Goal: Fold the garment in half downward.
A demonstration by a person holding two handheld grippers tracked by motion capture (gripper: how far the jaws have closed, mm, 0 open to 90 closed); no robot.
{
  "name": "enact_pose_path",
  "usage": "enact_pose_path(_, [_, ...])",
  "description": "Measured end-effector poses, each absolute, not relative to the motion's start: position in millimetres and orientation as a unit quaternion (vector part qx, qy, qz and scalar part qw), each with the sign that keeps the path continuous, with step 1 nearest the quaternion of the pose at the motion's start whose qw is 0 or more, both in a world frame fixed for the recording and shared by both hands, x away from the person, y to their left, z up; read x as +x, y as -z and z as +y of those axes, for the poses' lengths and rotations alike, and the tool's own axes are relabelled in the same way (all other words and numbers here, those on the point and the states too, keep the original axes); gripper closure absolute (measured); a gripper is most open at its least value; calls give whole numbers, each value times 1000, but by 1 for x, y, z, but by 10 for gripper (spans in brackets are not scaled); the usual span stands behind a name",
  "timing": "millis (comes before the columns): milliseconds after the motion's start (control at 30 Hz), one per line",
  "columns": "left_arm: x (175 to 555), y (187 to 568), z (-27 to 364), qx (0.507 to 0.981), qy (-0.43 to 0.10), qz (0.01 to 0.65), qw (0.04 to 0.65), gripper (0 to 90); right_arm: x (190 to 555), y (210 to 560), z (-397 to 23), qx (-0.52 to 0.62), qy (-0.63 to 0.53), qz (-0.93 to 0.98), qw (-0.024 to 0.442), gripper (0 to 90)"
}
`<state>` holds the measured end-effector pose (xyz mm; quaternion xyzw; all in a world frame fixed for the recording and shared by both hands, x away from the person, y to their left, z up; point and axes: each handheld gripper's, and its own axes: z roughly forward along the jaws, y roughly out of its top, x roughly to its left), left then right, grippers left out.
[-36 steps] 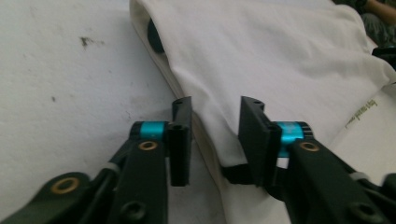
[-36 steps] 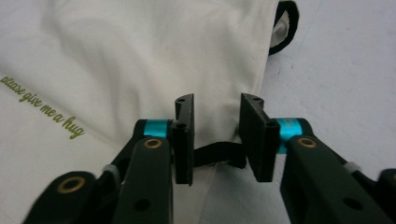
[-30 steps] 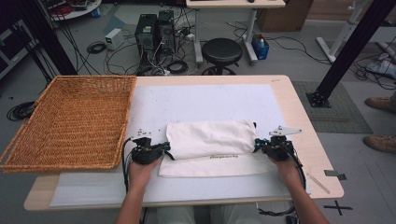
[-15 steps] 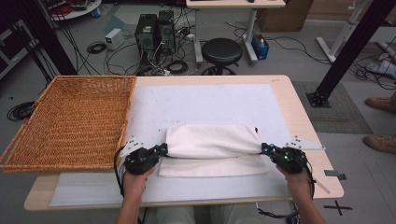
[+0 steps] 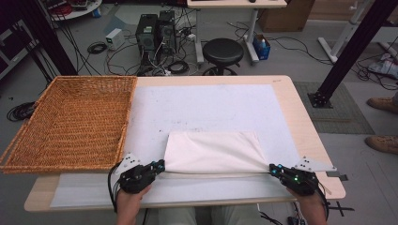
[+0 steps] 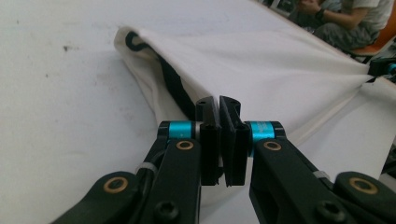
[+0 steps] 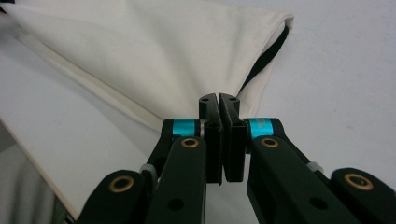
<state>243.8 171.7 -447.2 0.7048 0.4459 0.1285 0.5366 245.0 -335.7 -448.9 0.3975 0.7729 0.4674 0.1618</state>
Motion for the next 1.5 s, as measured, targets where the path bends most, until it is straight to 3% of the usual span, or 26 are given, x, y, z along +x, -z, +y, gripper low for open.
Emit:
enact_pose_path(233, [240, 452, 169, 735, -102, 454, 494, 833, 241, 452, -333, 400, -436, 788, 173, 884])
enact_pose_path(267, [241, 451, 170, 733, -106, 454, 495, 782, 241, 452, -333, 400, -437, 786, 174, 843])
enact_pose_path(300, [242, 450, 170, 726, -114, 459, 500, 615, 242, 449, -334, 406, -449, 777, 172, 730])
enact_pose_path(367, [248, 444, 173, 697, -131, 480, 516, 424, 245, 443, -334, 419, -464, 760, 177, 650])
enact_pose_path(433, [259, 438, 174, 679, -148, 488, 528, 369, 253, 436, -334, 428, -471, 747, 190, 515])
enact_pose_path(533, [284, 431, 170, 676, -158, 485, 533, 344, 273, 426, -328, 439, -479, 731, 208, 409])
enact_pose_path(700, [336, 436, 161, 668, -141, 519, 514, 345, 326, 422, -307, 463, -458, 732, 202, 367])
enact_pose_path(833, [364, 445, 153, 679, -125, 530, 493, 346, 367, 433, -291, 476, -434, 743, 181, 400])
enact_pose_path(933, [377, 454, 150, 688, -102, 542, 472, 381, 385, 441, -287, 482, -410, 757, 166, 502])
enact_pose_path(1000, [379, 456, 151, 684, -96, 552, 468, 471, 390, 447, -286, 477, -402, 767, 152, 589])
enact_pose_path(1033, [379, 457, 152, 683, -87, 551, 471, 565, 392, 450, -285, 473, -397, 774, 139, 619])
enact_pose_path(1100, [379, 457, 151, 690, -84, 549, 464, 777, 391, 450, -284, 459, -401, 781, 139, 791])
enact_pose_path(1133, [378, 456, 150, 689, -90, 549, 465, 827, 390, 449, -282, 449, -390, 789, 155, 850])
enact_pose_path(1400, [376, 447, 149, 653, -142, 542, 510, 850, 389, 439, -292, 453, -421, 756, 213, 872])
enact_pose_path(1500, [377, 450, 149, 660, -147, 539, 501, 846, 392, 442, -292, 458, -415, 757, 211, 868])
